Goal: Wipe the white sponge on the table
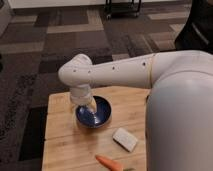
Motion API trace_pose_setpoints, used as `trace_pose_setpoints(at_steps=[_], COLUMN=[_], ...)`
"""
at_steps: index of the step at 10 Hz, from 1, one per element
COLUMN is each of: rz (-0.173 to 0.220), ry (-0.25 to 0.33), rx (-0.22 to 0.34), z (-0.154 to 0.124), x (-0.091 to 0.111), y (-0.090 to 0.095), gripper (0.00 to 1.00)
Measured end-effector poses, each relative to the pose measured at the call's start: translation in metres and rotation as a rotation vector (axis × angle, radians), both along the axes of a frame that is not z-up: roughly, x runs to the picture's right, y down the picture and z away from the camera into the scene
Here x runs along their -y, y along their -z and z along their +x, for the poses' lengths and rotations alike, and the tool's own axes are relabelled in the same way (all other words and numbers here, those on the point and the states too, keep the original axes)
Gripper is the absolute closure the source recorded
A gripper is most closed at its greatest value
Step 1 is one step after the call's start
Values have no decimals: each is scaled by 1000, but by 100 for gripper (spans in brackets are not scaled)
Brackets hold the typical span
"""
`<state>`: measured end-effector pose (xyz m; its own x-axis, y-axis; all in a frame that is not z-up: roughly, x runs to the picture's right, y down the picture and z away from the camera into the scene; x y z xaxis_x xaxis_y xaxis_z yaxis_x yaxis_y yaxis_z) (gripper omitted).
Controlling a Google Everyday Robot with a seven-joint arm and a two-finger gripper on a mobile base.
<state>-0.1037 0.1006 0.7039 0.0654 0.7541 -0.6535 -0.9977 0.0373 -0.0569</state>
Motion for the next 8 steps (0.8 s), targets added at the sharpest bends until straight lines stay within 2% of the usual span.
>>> trace_pose_setpoints(at_steps=[8], rz=[0], ry=[0], rx=[0], z=[0], x=[0], y=[0], gripper=[35])
